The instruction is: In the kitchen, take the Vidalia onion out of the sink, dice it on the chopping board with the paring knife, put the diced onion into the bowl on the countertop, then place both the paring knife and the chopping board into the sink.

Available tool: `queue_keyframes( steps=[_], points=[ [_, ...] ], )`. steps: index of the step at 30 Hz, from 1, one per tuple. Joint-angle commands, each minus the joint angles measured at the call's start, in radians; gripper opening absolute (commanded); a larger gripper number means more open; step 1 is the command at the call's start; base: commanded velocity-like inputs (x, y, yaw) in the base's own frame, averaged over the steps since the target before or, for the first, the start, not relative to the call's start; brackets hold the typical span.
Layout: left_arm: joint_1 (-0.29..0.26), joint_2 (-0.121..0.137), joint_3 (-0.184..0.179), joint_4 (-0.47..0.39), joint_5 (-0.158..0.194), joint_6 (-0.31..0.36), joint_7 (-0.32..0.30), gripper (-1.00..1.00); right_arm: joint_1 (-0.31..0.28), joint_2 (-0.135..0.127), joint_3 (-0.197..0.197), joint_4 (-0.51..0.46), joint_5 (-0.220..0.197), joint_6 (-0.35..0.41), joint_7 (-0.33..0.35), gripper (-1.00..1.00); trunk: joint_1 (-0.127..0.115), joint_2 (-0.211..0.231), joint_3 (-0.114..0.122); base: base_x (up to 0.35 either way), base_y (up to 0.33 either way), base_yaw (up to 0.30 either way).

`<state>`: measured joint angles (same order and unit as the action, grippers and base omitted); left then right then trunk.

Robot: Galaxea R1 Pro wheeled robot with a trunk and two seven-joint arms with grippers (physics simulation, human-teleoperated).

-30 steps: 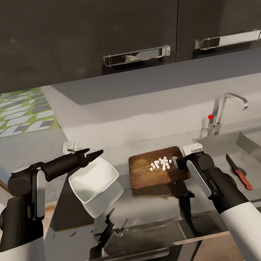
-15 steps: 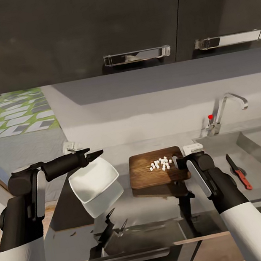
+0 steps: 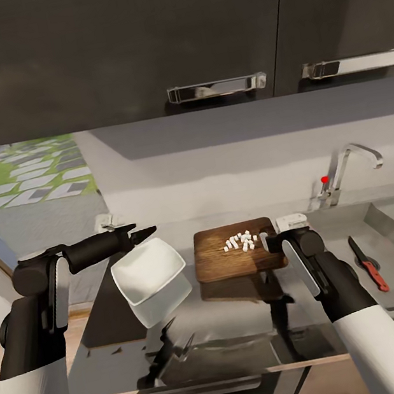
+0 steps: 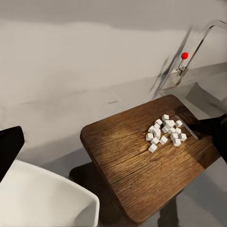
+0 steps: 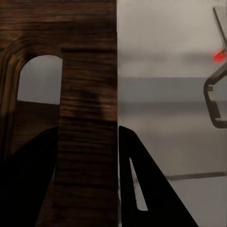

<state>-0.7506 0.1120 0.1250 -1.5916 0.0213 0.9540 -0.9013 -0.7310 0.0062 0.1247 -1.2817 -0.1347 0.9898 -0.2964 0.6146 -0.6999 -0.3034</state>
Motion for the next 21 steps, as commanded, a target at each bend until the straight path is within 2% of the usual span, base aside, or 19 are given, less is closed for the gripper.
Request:
queue_keyframes(
  steps=[1, 21],
  points=[
    [-0.001, 0.000, 0.001, 0.000, 0.002, 0.008, -0.002, 1.00, -0.001, 0.000, 0.001, -0.001, -0.011, 0.003, -0.010, -1.00, 0.000, -0.001, 0.000, 0.000, 0.000, 0.094],
    [-0.001, -0.001, 0.001, 0.000, 0.002, 0.008, -0.002, 1.00, -0.001, 0.000, 0.001, -0.004, -0.011, 0.003, -0.010, -1.00, 0.000, -0.001, 0.024, 0.000, 0.000, 0.095]
  ],
)
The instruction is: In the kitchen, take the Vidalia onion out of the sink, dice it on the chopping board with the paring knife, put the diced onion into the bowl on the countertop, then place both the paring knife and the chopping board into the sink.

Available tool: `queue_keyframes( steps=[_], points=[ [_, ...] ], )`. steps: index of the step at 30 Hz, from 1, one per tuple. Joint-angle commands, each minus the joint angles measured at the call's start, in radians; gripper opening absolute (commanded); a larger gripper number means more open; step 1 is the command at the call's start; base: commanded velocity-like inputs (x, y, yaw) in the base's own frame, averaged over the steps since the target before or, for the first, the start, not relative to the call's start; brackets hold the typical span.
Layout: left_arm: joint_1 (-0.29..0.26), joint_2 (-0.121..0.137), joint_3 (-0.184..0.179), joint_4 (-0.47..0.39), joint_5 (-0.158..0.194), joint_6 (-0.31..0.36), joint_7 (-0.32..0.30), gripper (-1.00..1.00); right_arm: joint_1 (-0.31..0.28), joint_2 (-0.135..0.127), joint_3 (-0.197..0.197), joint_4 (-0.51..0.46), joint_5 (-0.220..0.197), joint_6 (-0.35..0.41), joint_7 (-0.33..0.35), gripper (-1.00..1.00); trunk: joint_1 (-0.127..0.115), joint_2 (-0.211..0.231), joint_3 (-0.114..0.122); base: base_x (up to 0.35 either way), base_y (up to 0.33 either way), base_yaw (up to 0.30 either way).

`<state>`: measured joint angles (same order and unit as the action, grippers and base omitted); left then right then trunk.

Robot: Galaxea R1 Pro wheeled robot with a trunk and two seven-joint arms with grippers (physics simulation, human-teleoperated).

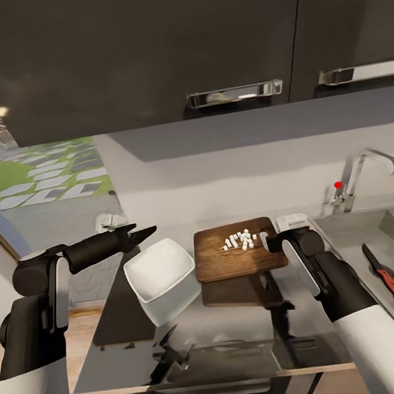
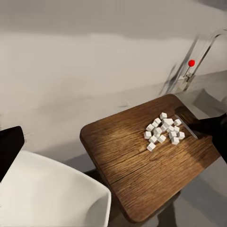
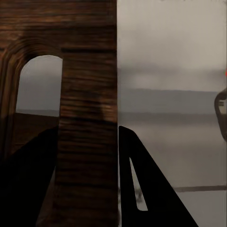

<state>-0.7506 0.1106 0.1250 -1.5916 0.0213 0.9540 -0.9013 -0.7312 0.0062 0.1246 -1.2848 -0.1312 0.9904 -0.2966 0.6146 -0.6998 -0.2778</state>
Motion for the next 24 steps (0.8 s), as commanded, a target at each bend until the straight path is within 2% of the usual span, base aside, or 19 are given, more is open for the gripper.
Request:
queue_keyframes(
  steps=[1, 14, 24],
  points=[
    [-0.001, 0.000, 0.001, -0.001, 0.002, 0.008, -0.002, 1.00, -0.001, 0.000, 0.001, -0.001, -0.014, 0.002, -0.010, -1.00, 0.000, -0.001, 0.000, 0.000, 0.000, 0.096],
    [-0.001, 0.000, 0.001, 0.000, 0.002, 0.008, -0.002, 1.00, -0.001, 0.000, 0.001, -0.001, -0.014, 0.002, -0.010, -1.00, 0.000, -0.001, 0.004, 0.000, 0.001, 0.028],
    [-0.001, 0.000, 0.001, 0.000, 0.002, 0.008, -0.002, 1.00, -0.001, 0.000, 0.001, -0.001, -0.015, 0.002, -0.010, -1.00, 0.000, -0.001, 0.004, 0.000, 0.151, 0.000]
  ],
)
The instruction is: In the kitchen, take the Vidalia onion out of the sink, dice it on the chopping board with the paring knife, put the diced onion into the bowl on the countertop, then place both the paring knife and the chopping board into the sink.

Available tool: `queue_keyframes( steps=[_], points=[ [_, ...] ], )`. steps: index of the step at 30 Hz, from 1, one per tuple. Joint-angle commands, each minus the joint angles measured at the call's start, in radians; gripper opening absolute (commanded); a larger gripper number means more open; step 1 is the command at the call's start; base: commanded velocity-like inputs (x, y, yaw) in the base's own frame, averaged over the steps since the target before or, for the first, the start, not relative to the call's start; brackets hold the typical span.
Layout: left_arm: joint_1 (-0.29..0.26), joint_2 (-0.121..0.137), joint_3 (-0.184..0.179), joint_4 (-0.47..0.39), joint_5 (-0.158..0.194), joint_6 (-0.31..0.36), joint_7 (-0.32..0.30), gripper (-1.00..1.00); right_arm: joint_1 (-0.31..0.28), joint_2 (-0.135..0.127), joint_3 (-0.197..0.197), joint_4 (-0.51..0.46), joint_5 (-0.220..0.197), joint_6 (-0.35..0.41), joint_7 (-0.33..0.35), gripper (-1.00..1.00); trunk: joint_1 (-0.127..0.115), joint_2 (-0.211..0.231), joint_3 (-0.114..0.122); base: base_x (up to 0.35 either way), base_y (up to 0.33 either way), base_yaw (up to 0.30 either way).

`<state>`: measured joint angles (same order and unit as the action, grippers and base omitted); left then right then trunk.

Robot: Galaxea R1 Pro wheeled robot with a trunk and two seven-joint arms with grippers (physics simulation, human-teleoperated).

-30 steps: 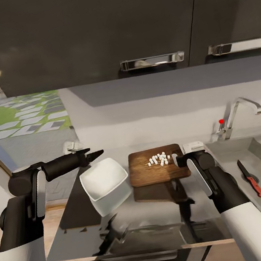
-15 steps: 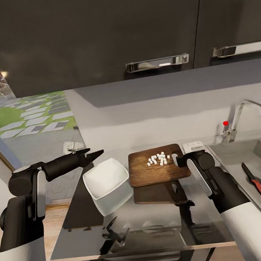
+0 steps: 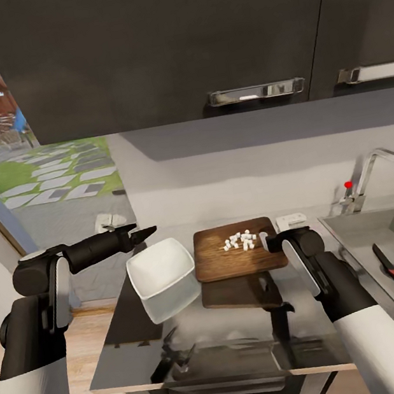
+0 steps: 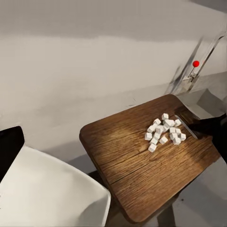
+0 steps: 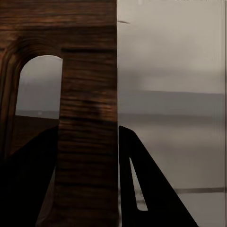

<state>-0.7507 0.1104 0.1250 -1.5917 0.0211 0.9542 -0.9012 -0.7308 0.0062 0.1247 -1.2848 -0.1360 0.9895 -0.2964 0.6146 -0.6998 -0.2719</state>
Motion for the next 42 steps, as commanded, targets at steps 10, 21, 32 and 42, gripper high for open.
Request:
queue_keyframes(
  steps=[10, 21, 32, 42],
  points=[
    [-0.001, 0.000, 0.001, 0.000, 0.002, 0.008, -0.002, 1.00, -0.002, 0.000, 0.001, -0.001, -0.010, 0.003, -0.010, -1.00, 0.000, -0.001, -0.001, 0.000, 0.004, 0.000],
    [-0.001, 0.000, 0.001, 0.000, 0.002, 0.008, -0.002, 1.00, -0.001, 0.000, 0.001, -0.001, -0.010, 0.003, -0.010, -1.00, 0.000, -0.001, 0.012, 0.000, 0.000, 0.000],
    [-0.001, -0.001, -0.001, 0.000, 0.002, 0.008, -0.002, 1.00, -0.001, 0.000, 0.001, -0.002, -0.010, 0.003, -0.010, -1.00, 0.000, -0.001, 0.028, 0.000, 0.000, 0.000],
    [-0.001, -0.001, -0.001, 0.000, 0.002, 0.008, -0.002, 1.00, -0.001, 0.000, 0.001, -0.001, -0.010, 0.003, -0.010, -1.00, 0.000, -0.001, 0.042, 0.000, 0.117, 0.000]
  ],
)
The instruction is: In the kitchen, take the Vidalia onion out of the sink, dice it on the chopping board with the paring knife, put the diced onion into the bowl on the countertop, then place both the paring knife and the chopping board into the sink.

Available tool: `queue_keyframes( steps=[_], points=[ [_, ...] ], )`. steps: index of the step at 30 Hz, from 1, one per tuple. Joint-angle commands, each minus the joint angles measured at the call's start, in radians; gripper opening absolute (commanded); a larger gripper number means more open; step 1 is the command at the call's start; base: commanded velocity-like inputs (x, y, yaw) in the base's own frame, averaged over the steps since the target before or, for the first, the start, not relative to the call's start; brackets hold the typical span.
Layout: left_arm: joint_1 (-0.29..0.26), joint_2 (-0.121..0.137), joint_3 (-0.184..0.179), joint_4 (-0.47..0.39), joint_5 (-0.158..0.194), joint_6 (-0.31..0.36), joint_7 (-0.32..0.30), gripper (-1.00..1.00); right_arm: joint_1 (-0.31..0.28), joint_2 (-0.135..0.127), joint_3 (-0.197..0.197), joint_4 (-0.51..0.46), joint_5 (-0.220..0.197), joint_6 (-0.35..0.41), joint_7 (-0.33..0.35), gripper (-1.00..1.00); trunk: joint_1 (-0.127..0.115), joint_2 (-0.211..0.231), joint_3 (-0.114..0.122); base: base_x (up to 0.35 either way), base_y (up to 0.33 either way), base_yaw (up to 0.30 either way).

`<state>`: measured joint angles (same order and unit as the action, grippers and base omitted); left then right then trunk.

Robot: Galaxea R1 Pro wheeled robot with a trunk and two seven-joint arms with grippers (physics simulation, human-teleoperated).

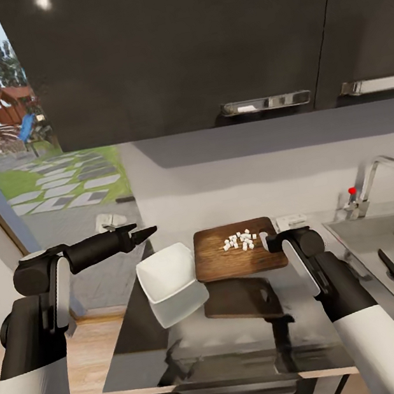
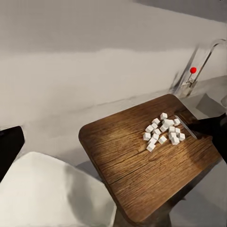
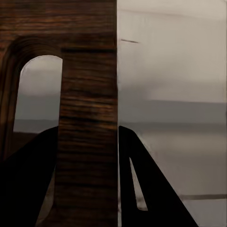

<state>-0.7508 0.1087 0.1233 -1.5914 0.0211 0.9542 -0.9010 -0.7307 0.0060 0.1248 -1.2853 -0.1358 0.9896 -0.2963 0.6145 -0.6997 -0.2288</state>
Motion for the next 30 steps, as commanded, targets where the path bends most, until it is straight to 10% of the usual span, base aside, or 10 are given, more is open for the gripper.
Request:
queue_keyframes(
  steps=[1, 24, 30],
  points=[
    [-0.001, 0.000, 0.001, 0.000, 0.002, 0.008, -0.003, 1.00, -0.001, 0.000, 0.001, 0.000, -0.010, 0.003, -0.011, -1.00, 0.000, -0.001, -0.001, 0.000, 0.200, 0.000],
    [-0.001, 0.000, 0.001, 0.000, 0.002, 0.008, -0.003, 1.00, -0.001, 0.002, 0.004, -0.005, -0.011, 0.003, -0.011, -1.00, 0.000, -0.001, 0.003, 0.000, 0.027, 0.015],
    [-0.001, 0.001, 0.001, 0.000, 0.002, 0.008, -0.003, 1.00, -0.002, 0.012, 0.056, -0.065, -0.011, 0.004, -0.011, -1.00, 0.000, -0.001, 0.003, 0.000, 0.000, 0.027]
  ],
)
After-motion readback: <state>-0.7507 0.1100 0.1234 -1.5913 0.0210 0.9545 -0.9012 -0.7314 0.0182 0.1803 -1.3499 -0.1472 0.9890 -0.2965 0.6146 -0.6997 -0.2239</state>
